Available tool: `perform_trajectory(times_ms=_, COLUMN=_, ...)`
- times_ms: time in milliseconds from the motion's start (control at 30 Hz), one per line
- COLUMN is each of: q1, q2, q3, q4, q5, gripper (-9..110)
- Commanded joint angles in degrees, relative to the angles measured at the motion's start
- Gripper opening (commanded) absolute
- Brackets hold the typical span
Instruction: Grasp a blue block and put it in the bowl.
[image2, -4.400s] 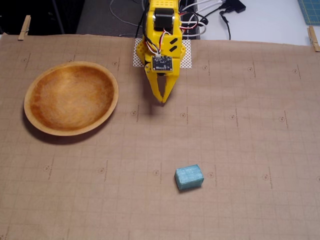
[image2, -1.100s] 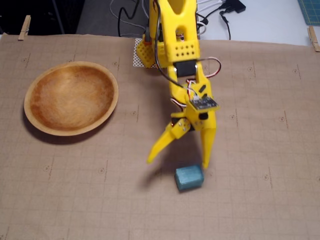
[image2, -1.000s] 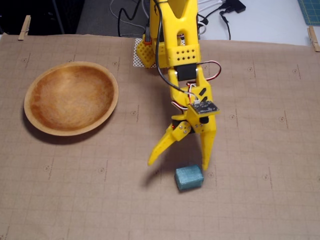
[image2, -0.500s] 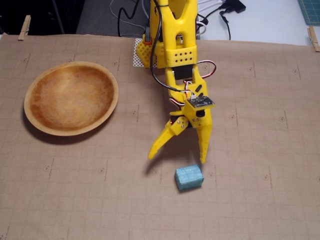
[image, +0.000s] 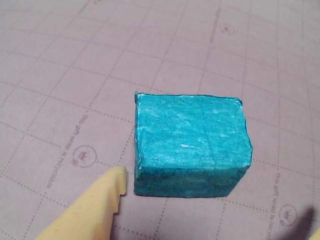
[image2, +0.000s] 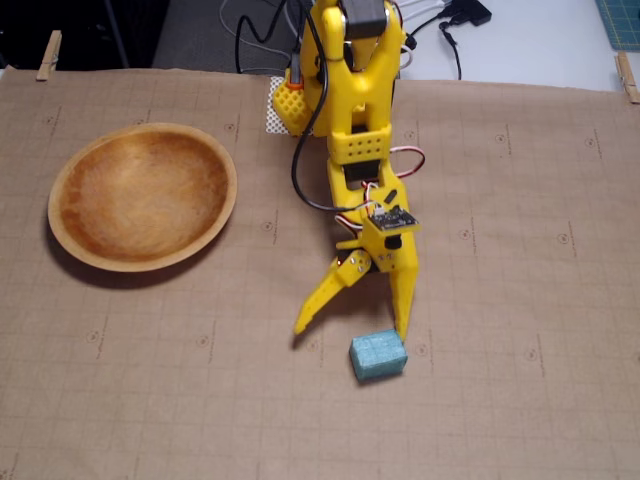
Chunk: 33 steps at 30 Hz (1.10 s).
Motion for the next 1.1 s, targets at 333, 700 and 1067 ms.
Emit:
perform_trajectory(times_ms=333, q1=-0.18, q2=-5.71, q3=-11.95, q4=-1.76, q5=0.79, gripper=54)
perform_trajectory(times_ms=700, q1=-0.18, q2=-5.19, q3=-9.93, q4=-1.67, q5=0.62, gripper=36)
perform_trajectory(times_ms=1067, q1=-0.09, q2=-5.01, q3=-9.14, q4=-1.76, q5=0.62, gripper=21)
